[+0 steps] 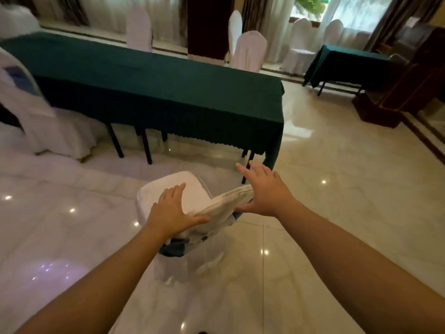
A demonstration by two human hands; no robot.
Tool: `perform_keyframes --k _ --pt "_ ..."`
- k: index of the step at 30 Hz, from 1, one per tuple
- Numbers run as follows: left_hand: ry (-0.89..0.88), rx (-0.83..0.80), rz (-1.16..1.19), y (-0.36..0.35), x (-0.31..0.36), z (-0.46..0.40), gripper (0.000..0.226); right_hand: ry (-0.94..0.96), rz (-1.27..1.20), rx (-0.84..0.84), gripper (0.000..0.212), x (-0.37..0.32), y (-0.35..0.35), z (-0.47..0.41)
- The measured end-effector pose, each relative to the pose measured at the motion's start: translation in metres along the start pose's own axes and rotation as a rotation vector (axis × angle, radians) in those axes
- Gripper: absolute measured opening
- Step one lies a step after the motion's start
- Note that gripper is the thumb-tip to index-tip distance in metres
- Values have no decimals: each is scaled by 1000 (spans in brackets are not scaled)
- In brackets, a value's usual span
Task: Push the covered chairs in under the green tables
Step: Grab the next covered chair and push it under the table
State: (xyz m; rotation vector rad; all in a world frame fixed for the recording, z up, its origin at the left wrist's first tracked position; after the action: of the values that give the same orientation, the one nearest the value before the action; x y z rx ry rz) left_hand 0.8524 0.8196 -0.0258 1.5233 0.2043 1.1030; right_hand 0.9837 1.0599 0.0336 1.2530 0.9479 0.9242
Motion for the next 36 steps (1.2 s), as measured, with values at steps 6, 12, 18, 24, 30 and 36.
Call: perform_keyframes --k 6,12,18,24,30,36 --pt "196 -28 -39 -27 1 -7 135 175 -11 -113 127 15 -40 -48" --pt "440 -44 -57 -60 3 -8 134 340 -29 -373 110 35 -74 -76" --pt "552 -43 -220 -66 6 -13 61 482 -106 -360 56 40 -90 -84" --pt "559 -59 -351 -64 0 -17 39 474 -72 -224 36 31 -95 -95" --pt "454 -91 -435 -59 -5 -19 36 518 -6 -119 31 32 -95 -101" --pt "341 -96 -507 -32 -5 -30 22 470 -67 -80 33 25 -88 -116"
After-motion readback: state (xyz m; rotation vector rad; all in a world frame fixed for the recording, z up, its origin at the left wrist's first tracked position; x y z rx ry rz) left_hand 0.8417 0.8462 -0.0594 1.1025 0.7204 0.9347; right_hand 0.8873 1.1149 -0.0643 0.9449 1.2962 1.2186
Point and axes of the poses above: each hand's wrist, its own z-axis away from the middle knuckle, its own y-axis out of the back of the hand, x = y × z, the point moved 4 cm from there along -z, towards the middle knuckle, and after that the axes turned 4 degrees about -x, right-handed, at the moved point
